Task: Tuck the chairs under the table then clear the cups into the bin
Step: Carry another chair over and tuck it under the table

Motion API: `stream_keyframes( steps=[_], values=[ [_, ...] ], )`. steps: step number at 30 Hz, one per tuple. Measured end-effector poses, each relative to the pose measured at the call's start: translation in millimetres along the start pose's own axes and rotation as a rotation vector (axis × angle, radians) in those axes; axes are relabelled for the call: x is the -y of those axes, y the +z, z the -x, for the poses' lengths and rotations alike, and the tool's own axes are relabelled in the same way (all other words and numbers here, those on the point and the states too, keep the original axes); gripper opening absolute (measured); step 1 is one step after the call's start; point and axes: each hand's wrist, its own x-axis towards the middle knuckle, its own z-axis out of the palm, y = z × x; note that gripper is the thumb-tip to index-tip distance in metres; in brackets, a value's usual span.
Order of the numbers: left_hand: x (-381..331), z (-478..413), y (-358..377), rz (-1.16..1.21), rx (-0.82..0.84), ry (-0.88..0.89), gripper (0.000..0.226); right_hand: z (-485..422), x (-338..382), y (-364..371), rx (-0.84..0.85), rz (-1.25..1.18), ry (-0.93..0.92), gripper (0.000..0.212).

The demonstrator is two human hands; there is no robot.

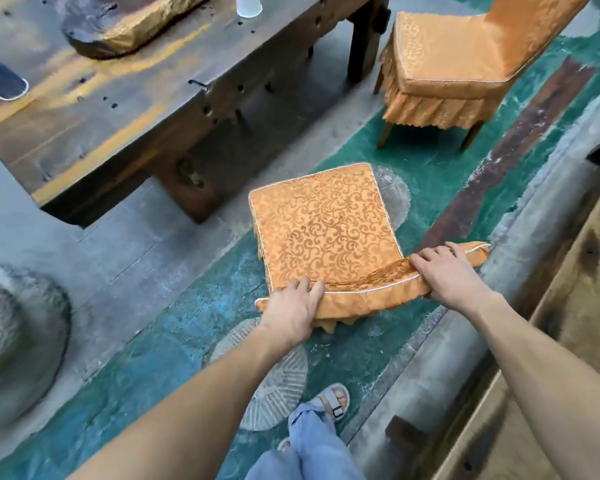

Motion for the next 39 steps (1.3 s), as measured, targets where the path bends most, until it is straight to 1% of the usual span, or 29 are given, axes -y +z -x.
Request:
stream_keyframes(
  steps=[2,4,6,9,12,14,16,19,21,26,29,30,33,34,37,39],
  values=[
    [2.1,-0.1,7.6,0.015,-0.063,0.004,0.058,-2.7,-3.6,10.2,-0.072,0.003,-0.047,0.057],
    [1.5,-0.6,13.5,0.027,-0.121,-0.007,0.059,-1.3,-2.3,21.1,-0.176,-0.020,-0.088,0.061],
    [-0.6,-3.1,15.2,0.027,-0.139,-0.013,0.062,1.1,0.5,29.3,-0.269,-0.048,-0.087,0.065],
    [-0.8,-6.4,13.9,-0.012,-0.171,0.017,0.067,0.6,2.4,34.2,-0.339,-0.049,-0.077,0.067],
    [3.7,-8.7,16.9,-0.070,-0.225,0.090,0.055,-1.9,3.0,42.7,-0.431,-0.037,-0.065,0.060],
    [3.3,-11.5,16.2,-0.084,-0.252,0.081,0.048,-2.8,4.2,47.9,-0.498,-0.070,-0.011,0.055],
    [-0.6,-14.8,11.9,-0.083,-0.242,0.072,0.047,-2.5,5.2,53.9,-0.534,-0.119,0.046,0.053],
    [-3.3,-23.4,4.9,-0.104,-0.234,0.081,0.045,-10.9,-3.5,63.9,-0.592,-0.189,0.053,0.057],
    [-5.3,-32.8,-2.2,-0.124,-0.238,0.088,0.045,-20.4,-14.9,65.3,-0.606,-0.209,0.040,0.058],
    [-28.5,-68.4,-16.7,-0.053,-0.248,0.044,0.042,-57.9,-68.1,49.7,-0.614,-0.194,-0.032,0.061],
    [-31.1,-89.5,-29.5,-0.030,-0.247,0.001,0.039,-81.9,-89.3,36.5,-0.624,-0.209,-0.079,0.044],
    [-26.6,-95.3,-34.1,-0.033,-0.255,-0.001,0.039,-90.6,-91.1,30.7,-0.621,-0.205,-0.091,0.043],
    [-7.0,-107.0,-43.6,-0.076,-0.284,-0.049,0.039,-116.0,-84.2,14.2,-0.617,-0.191,-0.112,0.053],
    [-0.5,-112.0,-46.5,-0.089,-0.290,-0.075,0.039,-125.9,-81.9,6.3,-0.613,-0.204,-0.125,0.054],
    [20.2,-126.5,-48.4,-0.092,-0.307,-0.178,0.039,-158.2,-72.4,-20.1,-0.624,-0.206,-0.169,0.052],
    [34.1,-139.8,-47.8,-0.096,-0.340,-0.257,0.033,-183.1,-68.5,-36.7,-0.637,-0.186,-0.181,0.047]
  ],
)
